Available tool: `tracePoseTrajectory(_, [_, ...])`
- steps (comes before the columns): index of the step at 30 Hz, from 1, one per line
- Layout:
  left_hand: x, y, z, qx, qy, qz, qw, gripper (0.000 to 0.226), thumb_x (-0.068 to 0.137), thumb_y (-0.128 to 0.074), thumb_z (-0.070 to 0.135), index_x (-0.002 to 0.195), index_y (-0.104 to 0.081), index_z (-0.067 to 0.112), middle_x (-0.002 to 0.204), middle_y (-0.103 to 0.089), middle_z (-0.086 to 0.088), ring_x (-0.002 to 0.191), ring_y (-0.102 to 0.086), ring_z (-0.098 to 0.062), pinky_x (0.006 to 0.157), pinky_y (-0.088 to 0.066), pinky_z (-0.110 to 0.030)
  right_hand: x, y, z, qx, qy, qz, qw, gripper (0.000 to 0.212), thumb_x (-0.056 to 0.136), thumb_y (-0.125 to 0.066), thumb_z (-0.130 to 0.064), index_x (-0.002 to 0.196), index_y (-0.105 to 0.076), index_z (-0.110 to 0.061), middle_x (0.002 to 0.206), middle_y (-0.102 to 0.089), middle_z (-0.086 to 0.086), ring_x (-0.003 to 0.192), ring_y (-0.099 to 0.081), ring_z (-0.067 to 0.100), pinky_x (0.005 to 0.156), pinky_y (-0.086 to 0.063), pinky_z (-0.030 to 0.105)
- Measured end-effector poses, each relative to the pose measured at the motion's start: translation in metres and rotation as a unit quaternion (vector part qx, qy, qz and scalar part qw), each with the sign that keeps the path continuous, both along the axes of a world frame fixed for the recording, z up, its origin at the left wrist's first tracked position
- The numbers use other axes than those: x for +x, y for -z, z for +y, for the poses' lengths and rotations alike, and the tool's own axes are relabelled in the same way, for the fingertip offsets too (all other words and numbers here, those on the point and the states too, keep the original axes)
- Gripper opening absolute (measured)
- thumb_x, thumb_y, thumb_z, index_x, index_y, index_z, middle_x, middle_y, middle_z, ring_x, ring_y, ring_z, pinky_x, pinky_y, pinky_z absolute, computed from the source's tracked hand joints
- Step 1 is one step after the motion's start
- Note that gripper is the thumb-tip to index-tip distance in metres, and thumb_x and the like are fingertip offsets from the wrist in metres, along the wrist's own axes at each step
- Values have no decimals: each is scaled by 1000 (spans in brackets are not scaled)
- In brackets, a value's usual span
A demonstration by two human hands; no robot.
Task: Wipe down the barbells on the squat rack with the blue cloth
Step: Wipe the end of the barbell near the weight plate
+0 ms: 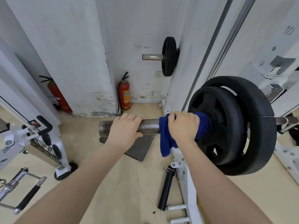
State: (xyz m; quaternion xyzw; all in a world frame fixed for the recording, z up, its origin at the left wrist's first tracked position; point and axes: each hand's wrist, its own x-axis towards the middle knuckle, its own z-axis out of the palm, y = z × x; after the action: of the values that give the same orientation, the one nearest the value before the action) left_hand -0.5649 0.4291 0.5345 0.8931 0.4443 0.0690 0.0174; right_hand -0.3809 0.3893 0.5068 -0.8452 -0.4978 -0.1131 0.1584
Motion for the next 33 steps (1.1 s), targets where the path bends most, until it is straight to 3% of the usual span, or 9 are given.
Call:
tracePoseTrajectory(5, [-3,-3,4,-8,11,8,1000,50,88,-54,30,135,-38,21,132,-50,3,121,-42,-19,99,-32,-31,-72,14,-7,7,-129,-7,992,47,89,-26,-42,108,-60,-15,105,-64,3,99,-56,25,96,-39,43])
tracePoseTrajectory(9, [-19,-7,2,-37,-2,-19,999,59,87,-56,30,138,-30,17,143,-38,0,128,-36,-20,103,-30,-33,-29,8,-5,-47,-282,-67,956,55,85,-34,-56,114,-58,-17,105,-65,1,94,-60,24,86,-45,37])
tracePoseTrajectory(14, [-78,-3,24,-63,-64,-71,993,67,82,-63,40,138,-36,19,144,-38,0,133,-29,-21,109,-27,-36,-53,-3,8,-32,-81,-25,996,55,86,-19,-51,81,-62,-17,75,-65,1,75,-59,23,75,-40,36])
tracePoseTrajectory(19, [-103,9,32,-279,-131,-254,917,53,80,-68,31,129,-49,20,126,-58,1,109,-56,-17,96,-45,-35,-145,9,23,18,-131,-2,991,46,89,-24,-41,98,-65,-21,91,-67,-2,85,-59,21,84,-42,36])
tracePoseTrajectory(24, [-116,8,38,-366,-75,-303,877,45,88,-59,14,131,-48,21,114,-61,6,101,-60,-10,84,-50,-26,-126,10,25,-19,-282,-89,955,46,87,-30,-41,110,-63,-18,102,-68,-2,89,-62,20,82,-48,34])
tracePoseTrajectory(26, [-121,8,43,-364,-59,-290,883,43,89,-59,17,130,-48,23,110,-60,8,100,-58,-8,81,-42,-17,-90,5,22,-43,-231,-72,969,49,87,-26,-43,100,-65,-17,93,-68,0,85,-62,23,80,-45,35])
tracePoseTrajectory(29, [-123,8,46,-372,-50,-291,880,44,88,-61,18,130,-49,20,108,-59,10,97,-56,-5,76,-38,-9,-77,4,18,-21,-25,5,999,56,84,-15,-40,81,-64,-14,80,-67,3,79,-56,25,82,-37,36])
tracePoseTrajectory(31, [-122,10,46,-362,-41,-287,886,45,89,-60,19,132,-47,19,108,-57,11,98,-55,-5,80,-37,-12,-100,3,25,16,58,39,997,54,83,-14,-33,78,-63,-11,78,-66,7,81,-56,27,90,-37,40])
tracePoseTrajectory(33, [-122,10,46,-343,-28,-272,899,46,89,-59,22,133,-45,21,109,-55,12,101,-53,-4,86,-35,-17,-140,4,30,40,56,45,997,47,83,-20,-31,82,-63,-12,82,-66,7,87,-57,28,99,-36,44])
